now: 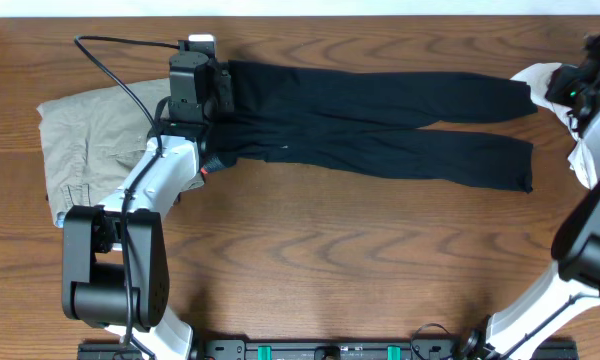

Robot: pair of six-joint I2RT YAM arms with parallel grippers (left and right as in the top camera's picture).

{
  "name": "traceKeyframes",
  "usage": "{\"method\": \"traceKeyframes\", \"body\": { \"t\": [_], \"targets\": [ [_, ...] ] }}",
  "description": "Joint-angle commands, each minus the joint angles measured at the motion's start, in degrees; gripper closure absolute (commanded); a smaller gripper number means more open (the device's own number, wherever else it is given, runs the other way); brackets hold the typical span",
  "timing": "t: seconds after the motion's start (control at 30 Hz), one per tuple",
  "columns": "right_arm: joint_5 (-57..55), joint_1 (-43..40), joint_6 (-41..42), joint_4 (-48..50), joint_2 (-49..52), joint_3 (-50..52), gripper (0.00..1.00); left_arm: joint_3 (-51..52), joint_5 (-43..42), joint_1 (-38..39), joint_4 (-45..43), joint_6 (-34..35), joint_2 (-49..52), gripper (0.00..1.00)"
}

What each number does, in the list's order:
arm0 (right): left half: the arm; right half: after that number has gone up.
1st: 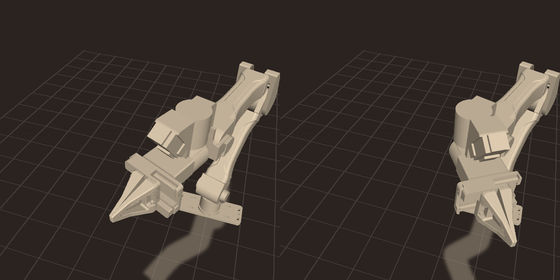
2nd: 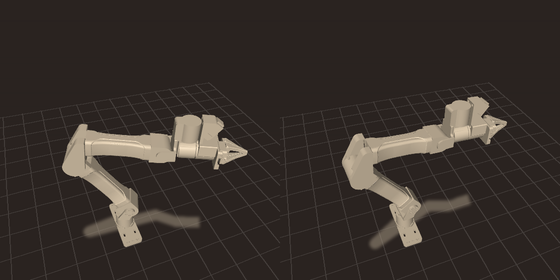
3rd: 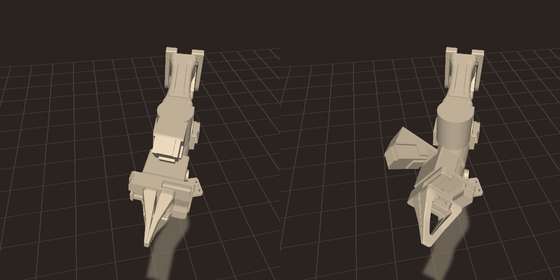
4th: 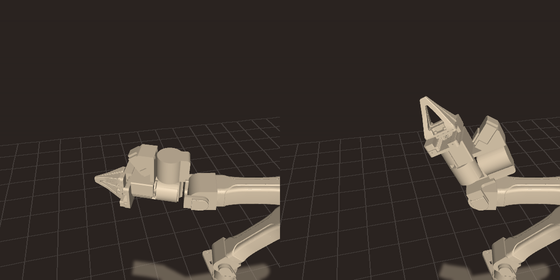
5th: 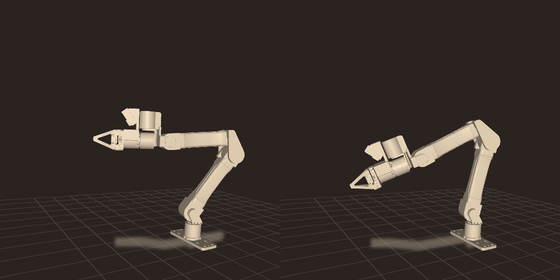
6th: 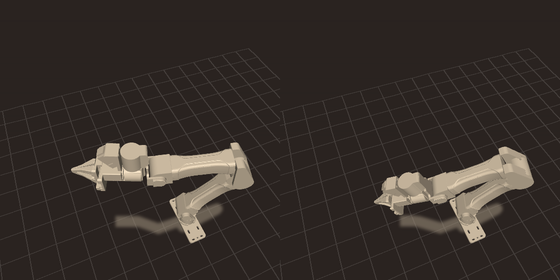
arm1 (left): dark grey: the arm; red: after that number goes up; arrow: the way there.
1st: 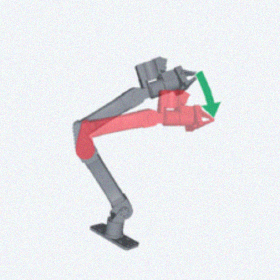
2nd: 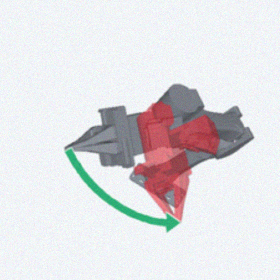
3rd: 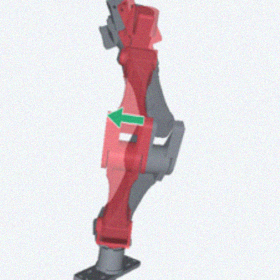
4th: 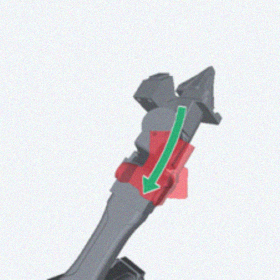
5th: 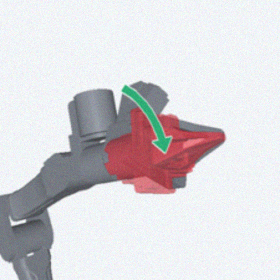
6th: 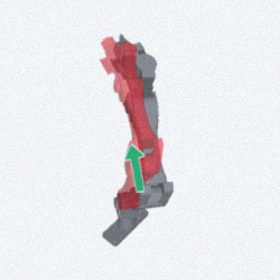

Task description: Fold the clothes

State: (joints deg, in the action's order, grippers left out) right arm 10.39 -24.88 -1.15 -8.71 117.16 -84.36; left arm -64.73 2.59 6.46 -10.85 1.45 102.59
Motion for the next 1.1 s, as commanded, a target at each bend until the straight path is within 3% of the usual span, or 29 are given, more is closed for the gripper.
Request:
{"method": "traceKeyframes", "body": {
  "t": [0.0,0.37,1.07],
  "targets": [
    [7.2,0.2,-1.2,2.4,5.9,-0.2,0.61,-0.5,1.1,-0.3,1.0,-0.1,-0.1,0.94],
    [10.4,1.5,0.9,9.9,12.7,-0.2,0.59,-0.5,1.1,-0.3,1.5,-0.1,-0.1,0.94],
    [9.1,2.0,1.3,12.6,13.7,-0.2,0.60,-0.5,1.1,-0.3,1.5,-0.2,-0.1,0.94]
  ]
}}
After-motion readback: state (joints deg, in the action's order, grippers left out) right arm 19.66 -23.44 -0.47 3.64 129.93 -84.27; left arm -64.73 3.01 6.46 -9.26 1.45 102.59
